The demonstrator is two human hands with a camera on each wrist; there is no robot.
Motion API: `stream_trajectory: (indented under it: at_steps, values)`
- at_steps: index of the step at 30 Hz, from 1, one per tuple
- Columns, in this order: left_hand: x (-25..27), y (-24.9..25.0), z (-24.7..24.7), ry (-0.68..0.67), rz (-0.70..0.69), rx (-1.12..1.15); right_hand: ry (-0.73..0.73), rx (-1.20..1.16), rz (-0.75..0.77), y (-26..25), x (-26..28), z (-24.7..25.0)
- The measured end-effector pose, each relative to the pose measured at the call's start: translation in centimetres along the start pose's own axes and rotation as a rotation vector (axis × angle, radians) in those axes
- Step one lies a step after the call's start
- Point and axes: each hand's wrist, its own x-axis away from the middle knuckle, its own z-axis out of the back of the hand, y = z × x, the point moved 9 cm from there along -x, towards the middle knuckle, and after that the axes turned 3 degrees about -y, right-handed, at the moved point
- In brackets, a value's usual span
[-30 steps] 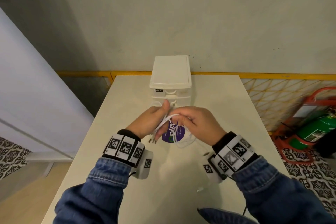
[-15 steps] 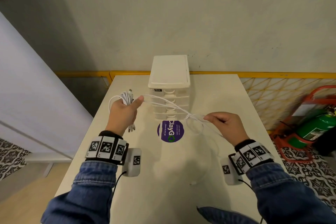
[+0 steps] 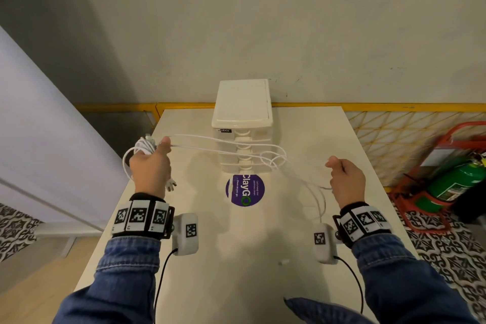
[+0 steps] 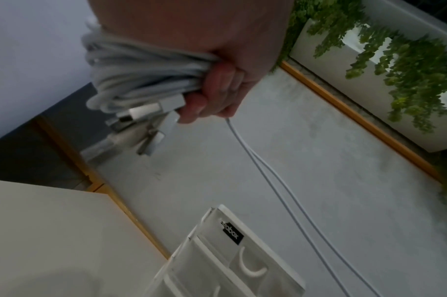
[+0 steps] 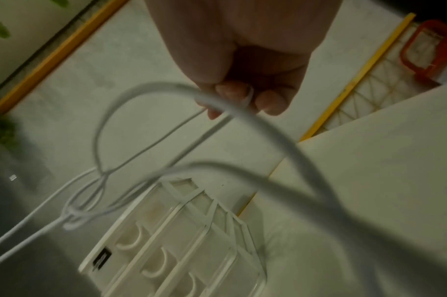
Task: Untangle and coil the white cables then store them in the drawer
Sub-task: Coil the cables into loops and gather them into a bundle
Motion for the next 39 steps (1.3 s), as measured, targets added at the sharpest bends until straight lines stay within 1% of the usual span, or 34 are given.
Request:
stream_trajectory:
  at_steps: [3, 5, 6, 8, 10, 12, 15, 17, 19, 22, 25, 27, 28, 29, 32, 36, 38, 39]
  values:
    - [-0.3, -0.2, 1.2, 0.090, -0.020, -0.005, 0.045, -0.116, -0.142, 1.5, 0.4, 0.5]
    - [-0.3, -0.7, 1.5, 0.132, -0.019, 0.028, 0.050, -0.218, -0.174, 1.5, 0.9, 0.2]
    - [-0.2, -0.9, 1.5, 0.143, -0.015, 0.041, 0.026, -0.259, -0.164, 1.3, 1.1, -0.2]
    - [0.1, -0.9, 1.0, 0.125, -0.023, 0.041, -0.108, -0.280, -0.129, 0.5, 1.6, -1.8]
    - [0.4, -0.6, 0.3, 0.087, -0.059, 0.011, -0.307, -0.224, -0.095, -0.3, 2.7, -3.9]
    - [0.6, -0.6, -1.0, 0.006, -0.074, -0.039, -0.474, -0.196, -0.083, -1.0, 4.1, -6.0]
    - [1.3, -2.5, -4.0, -0.203, 0.011, -0.232, -0.607, -0.241, -0.096, -1.9, 5.9, -8.4]
    - [2.6, -4.4, -6.3, -0.367, 0.073, -0.325, -0.655, -0.279, -0.089, -3.1, 6.8, -9.5]
    - [4.3, -5.4, -8.4, -0.490, 0.077, -0.356, -0.692, -0.287, -0.066, -4.5, 7.5, -10.3]
    - [6.6, -6.0, -10.7, -0.618, 0.047, -0.383, -0.748, -0.351, -0.033, -6.5, 8.4, -11.0]
    - [8.3, -6.4, -12.3, -0.775, 0.042, -0.342, -0.779, -0.393, -0.007, -7.7, 8.9, -11.2]
    - [8.8, -6.2, -12.9, -0.825, 0.008, -0.357, -0.797, -0.404, 0.002, -7.8, 9.1, -11.4]
    - [8.6, -6.1, -12.8, -0.801, -0.010, -0.382, -0.796, -0.401, 0.004, -7.8, 9.0, -11.4]
    - [7.9, -6.0, -12.4, -0.742, -0.029, -0.413, -0.783, -0.393, 0.005, -7.6, 8.9, -11.3]
    - [5.4, -5.8, -10.0, -0.524, -0.058, -0.515, -0.669, -0.390, 0.003, -6.6, 7.5, -9.8]
    - [1.3, -5.4, -4.5, -0.191, 0.033, -0.372, -0.447, -0.329, 0.017, -4.3, 4.8, -6.2]
    - [-0.4, -5.3, -1.6, -0.049, 0.049, -0.333, -0.346, -0.312, -0.029, -2.3, 3.6, -4.6]
    - [-1.1, -5.4, -0.5, 0.000, 0.053, -0.310, -0.303, -0.298, -0.056, -1.2, 3.1, -4.0]
